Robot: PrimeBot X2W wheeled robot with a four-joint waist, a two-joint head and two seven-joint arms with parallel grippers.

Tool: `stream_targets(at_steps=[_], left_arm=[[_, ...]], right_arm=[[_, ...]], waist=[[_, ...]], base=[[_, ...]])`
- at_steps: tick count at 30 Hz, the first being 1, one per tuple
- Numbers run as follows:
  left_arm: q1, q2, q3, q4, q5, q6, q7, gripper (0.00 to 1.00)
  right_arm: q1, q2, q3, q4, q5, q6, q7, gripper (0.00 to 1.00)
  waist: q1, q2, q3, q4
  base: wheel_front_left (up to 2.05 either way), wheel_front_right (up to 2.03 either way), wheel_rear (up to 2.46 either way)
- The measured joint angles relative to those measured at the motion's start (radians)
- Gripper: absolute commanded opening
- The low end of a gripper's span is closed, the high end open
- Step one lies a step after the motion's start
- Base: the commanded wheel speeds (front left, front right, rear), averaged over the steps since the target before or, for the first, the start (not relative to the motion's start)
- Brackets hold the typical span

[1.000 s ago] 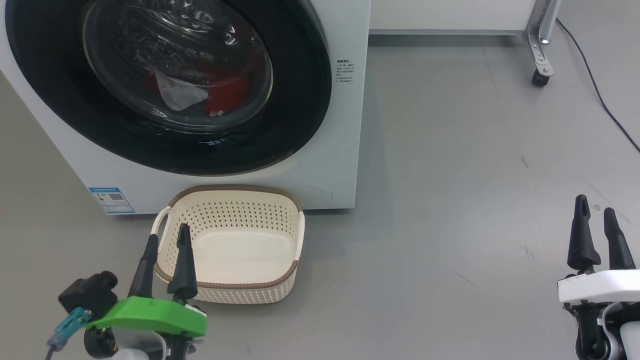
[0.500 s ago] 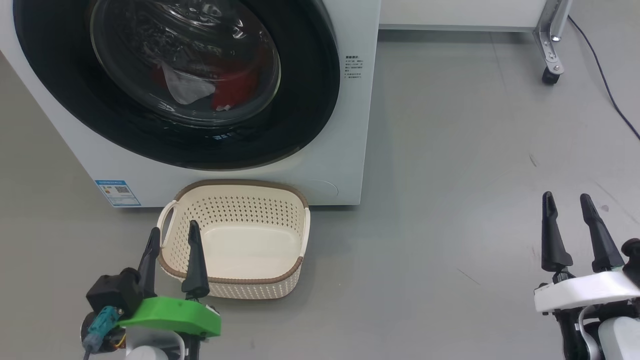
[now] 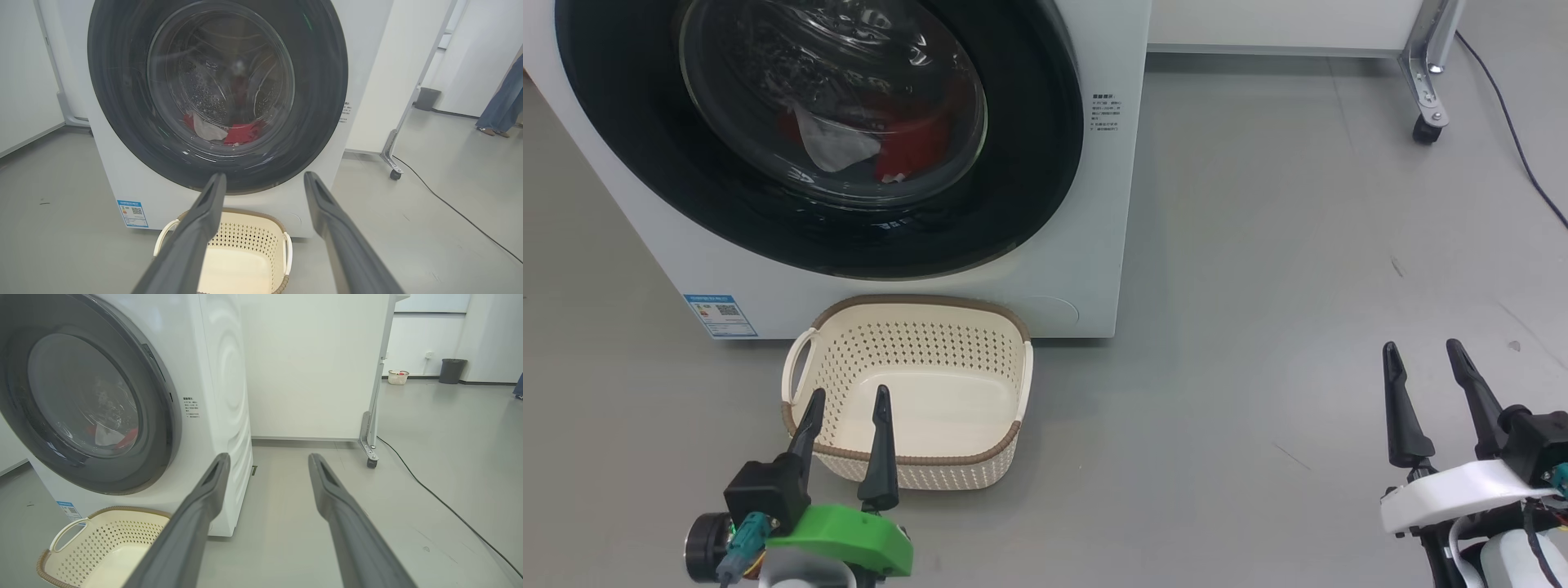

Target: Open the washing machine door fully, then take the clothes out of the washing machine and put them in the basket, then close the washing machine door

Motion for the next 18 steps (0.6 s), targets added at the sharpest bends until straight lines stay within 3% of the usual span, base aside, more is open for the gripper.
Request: stream_targets(at_steps=[18], left_arm=[[0.000, 0.000, -0.005, 0.045, -0.019, 0.009, 0.000, 1.00]], right_arm=[[-0.002, 0.020, -0.002, 0.029, 0.000, 0.000, 0.000, 1.00]], waist=[[0.0000, 0.0000, 0.002, -0.003]], base=[[0.00, 0.00, 0.00]])
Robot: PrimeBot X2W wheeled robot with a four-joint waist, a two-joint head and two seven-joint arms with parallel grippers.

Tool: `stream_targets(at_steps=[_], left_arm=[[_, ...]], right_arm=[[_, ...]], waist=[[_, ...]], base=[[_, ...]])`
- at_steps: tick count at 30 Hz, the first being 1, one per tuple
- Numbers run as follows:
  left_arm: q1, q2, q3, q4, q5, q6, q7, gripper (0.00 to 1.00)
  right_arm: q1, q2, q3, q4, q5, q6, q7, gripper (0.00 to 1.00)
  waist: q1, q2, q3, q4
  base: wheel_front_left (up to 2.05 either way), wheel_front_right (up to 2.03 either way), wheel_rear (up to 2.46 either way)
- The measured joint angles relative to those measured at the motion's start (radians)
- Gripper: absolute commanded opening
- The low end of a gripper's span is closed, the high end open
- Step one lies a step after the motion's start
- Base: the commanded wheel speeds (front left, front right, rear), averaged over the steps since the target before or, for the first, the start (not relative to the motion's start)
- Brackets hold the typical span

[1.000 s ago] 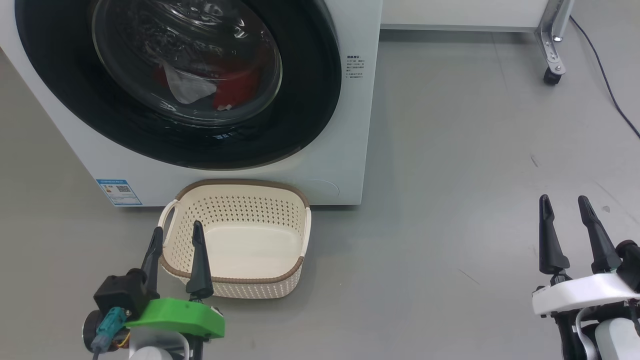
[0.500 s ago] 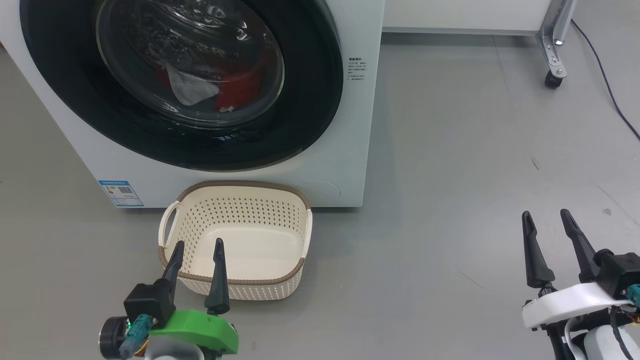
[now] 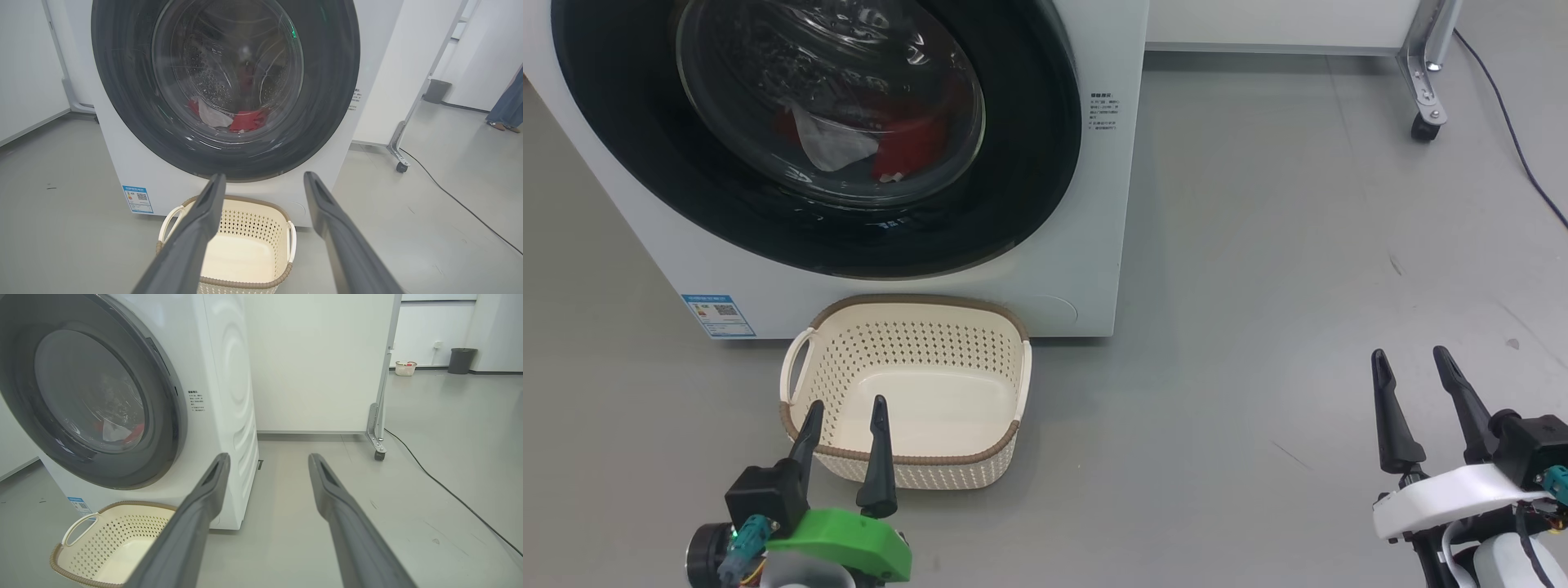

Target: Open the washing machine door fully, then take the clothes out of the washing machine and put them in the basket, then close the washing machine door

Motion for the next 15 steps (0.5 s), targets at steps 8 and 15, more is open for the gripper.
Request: stream_targets(at_steps=[8, 15], left_arm=[[0.000, 0.000, -0.003, 0.006, -0.008, 0.001, 0.000, 1.00], [-0.001, 0.000, -0.004, 0.006, -0.008, 0.001, 0.000, 1.00]], right_arm=[[-0.001, 0.000, 0.004, 0.005, 0.000, 0.000, 0.000, 1.00], [-0.006, -0.002, 0.010, 0.009, 0.000, 0.000, 0.000, 1.00]], waist=[[0.0000, 0.0000, -0.002, -0.001], [0.0000, 0.0000, -0.002, -0.001]], base=[[0.00, 0.00, 0.00], [0.00, 0.00, 0.00]])
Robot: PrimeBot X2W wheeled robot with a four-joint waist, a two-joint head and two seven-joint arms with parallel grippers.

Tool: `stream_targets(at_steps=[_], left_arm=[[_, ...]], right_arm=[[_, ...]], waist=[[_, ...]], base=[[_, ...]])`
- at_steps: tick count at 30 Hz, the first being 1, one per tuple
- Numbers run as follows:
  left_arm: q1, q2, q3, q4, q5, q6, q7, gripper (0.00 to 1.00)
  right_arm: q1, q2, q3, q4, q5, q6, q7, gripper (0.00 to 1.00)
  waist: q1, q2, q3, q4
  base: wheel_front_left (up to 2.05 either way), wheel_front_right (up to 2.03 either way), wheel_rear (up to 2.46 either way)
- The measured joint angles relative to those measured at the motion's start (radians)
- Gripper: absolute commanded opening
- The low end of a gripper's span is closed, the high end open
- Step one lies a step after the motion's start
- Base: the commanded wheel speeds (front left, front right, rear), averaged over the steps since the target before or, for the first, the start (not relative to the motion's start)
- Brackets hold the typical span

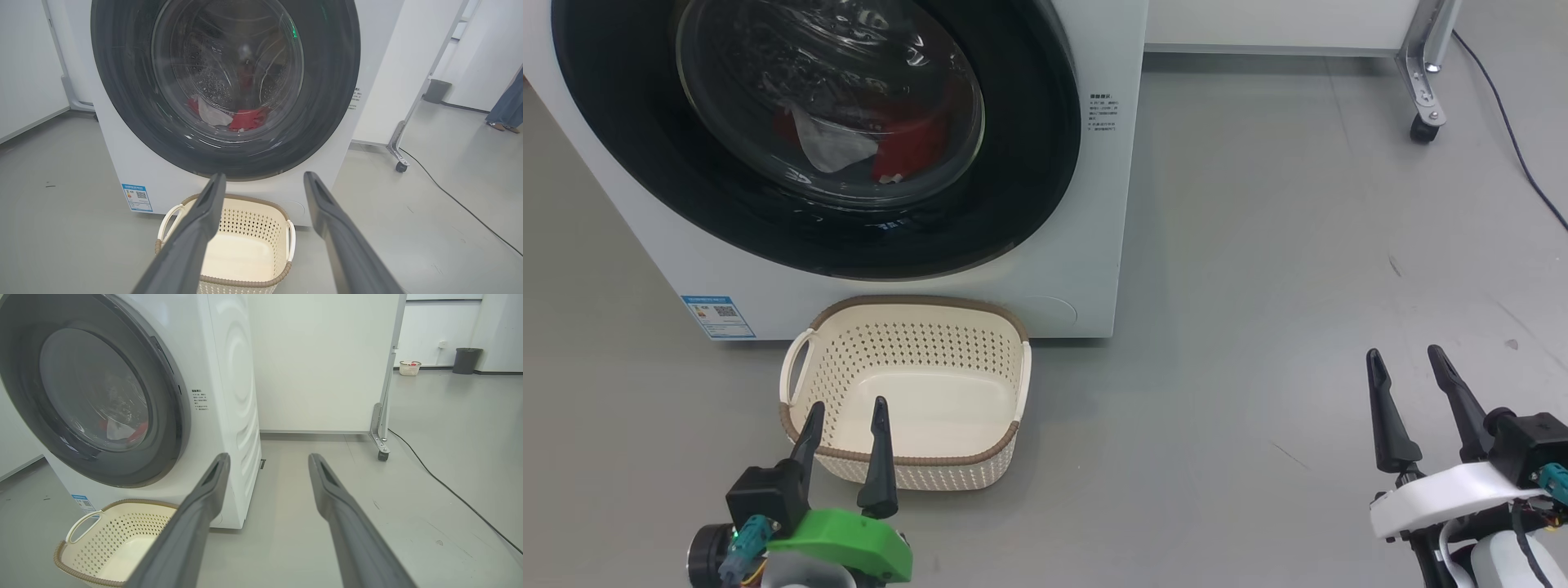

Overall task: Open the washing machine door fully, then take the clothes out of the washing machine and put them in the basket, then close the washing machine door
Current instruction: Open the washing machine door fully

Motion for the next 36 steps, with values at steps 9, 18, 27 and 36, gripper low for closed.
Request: stream_targets(at_steps=[9, 18, 27, 36], left_arm=[[-0.002, 0.000, -0.010, -0.001, -0.002, 0.008, 0.000, 1.00], [-0.036, 0.000, -0.057, -0.022, -0.024, 0.008, 0.000, 1.00], [-0.072, 0.000, -0.107, -0.060, -0.039, 0.008, 0.000, 1.00], [-0.109, 0.000, -0.133, -0.107, -0.046, 0.008, 0.000, 1.00]], right_arm=[[-0.010, 0.000, -0.003, -0.001, 0.012, 0.000, 0.000, 0.00], [-0.030, 0.050, -0.008, 0.003, 0.337, 0.000, 0.007, 0.00], [-0.142, 0.055, -0.064, -0.025, 0.769, 0.000, 0.202, 0.00], [-0.334, -0.055, -0.157, -0.052, 1.004, 0.000, 0.435, 0.00]], waist=[[0.0000, 0.0000, 0.005, 0.002], [0.0000, 0.0000, 0.048, 0.021], [0.0000, 0.0000, 0.117, 0.063], [0.0000, 0.0000, 0.222, 0.127]], base=[[0.00, 0.00, 0.00], [0.00, 0.00, 0.00], [0.00, 0.00, 0.00], [0.00, 0.00, 0.00]])
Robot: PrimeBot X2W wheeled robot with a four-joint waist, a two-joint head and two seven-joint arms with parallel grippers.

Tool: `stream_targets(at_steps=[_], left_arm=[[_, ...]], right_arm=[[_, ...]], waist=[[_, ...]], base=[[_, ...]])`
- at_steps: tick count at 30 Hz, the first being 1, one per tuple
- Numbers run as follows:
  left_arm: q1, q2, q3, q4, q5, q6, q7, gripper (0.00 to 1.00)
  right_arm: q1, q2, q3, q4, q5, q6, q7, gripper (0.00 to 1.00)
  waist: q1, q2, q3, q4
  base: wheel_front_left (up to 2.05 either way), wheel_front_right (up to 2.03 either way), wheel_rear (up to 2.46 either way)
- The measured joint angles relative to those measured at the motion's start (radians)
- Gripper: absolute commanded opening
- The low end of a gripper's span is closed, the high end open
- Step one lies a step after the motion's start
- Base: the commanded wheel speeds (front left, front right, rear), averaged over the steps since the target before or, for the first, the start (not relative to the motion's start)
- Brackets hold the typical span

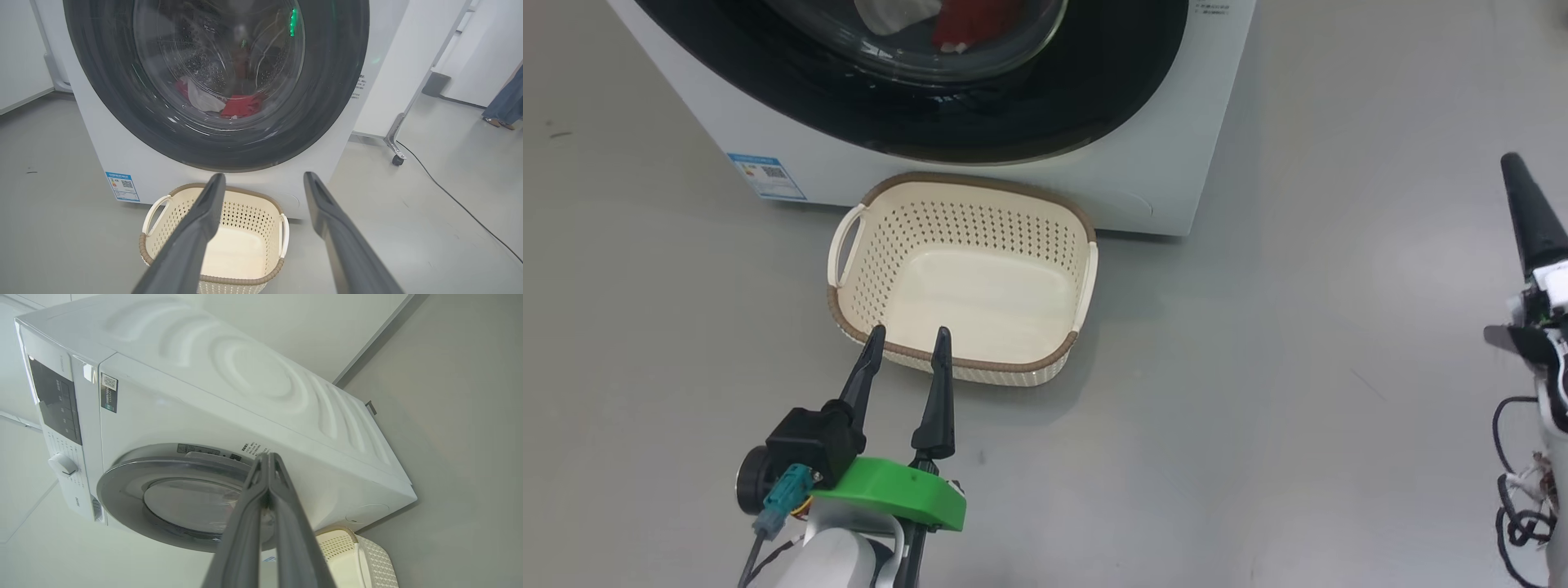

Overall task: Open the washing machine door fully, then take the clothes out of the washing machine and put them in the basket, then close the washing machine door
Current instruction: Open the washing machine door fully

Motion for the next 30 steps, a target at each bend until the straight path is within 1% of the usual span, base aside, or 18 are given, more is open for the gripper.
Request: stream_targets(at_steps=[5, 7, 14, 17, 20, 22, 30], left_arm=[[-0.009, 0.000, 0.007, -0.035, -0.050, 0.000, 0.000, 1.00], [-0.011, 0.000, 0.011, -0.047, -0.052, 0.000, 0.000, 1.00], [-0.036, -0.001, 0.000, -0.079, -0.068, 0.000, 0.000, 1.00], [-0.041, -0.001, -0.002, -0.096, -0.110, 0.000, 0.000, 1.00], [-0.045, -0.002, -0.007, -0.115, -0.112, 0.000, 0.000, 1.00], [-0.046, -0.002, -0.009, -0.119, -0.112, 0.000, 0.000, 1.00], [-0.050, -0.003, -0.030, -0.136, -0.119, 0.000, 0.000, 1.00]], right_arm=[[-0.091, -0.048, -0.028, 0.005, 0.046, -0.001, 0.075, 0.00], [-0.133, -0.061, -0.032, 0.006, 0.067, -0.003, 0.103, 0.00], [-0.266, -0.107, -0.039, 0.006, 0.119, -0.038, 0.186, 0.00], [-0.320, -0.110, -0.043, 0.008, 0.149, -0.056, 0.213, 0.00], [-0.367, -0.110, -0.027, 0.009, 0.158, -0.073, 0.240, 0.00], [-0.381, -0.110, -0.020, 0.009, 0.158, -0.077, 0.249, 0.00], [-0.478, -0.111, 0.009, 0.023, 0.172, -0.125, 0.287, 0.00]], waist=[[0.0000, 0.0000, 0.061, 0.031], [0.0000, 0.0000, 0.086, 0.042], [0.0000, 0.0000, 0.167, 0.080], [0.0000, 0.0000, 0.196, 0.098], [0.0000, 0.0000, 0.222, 0.116], [0.0001, 0.0000, 0.231, 0.122], [0.0001, 0.0000, 0.290, 0.168]], base=[[0.00, 0.00, 0.00], [0.00, 0.00, 0.00], [0.00, 0.00, 0.00], [0.00, 0.00, 0.00], [0.00, 0.00, 0.00], [0.00, 0.00, 0.00], [0.00, 0.00, 0.00]])
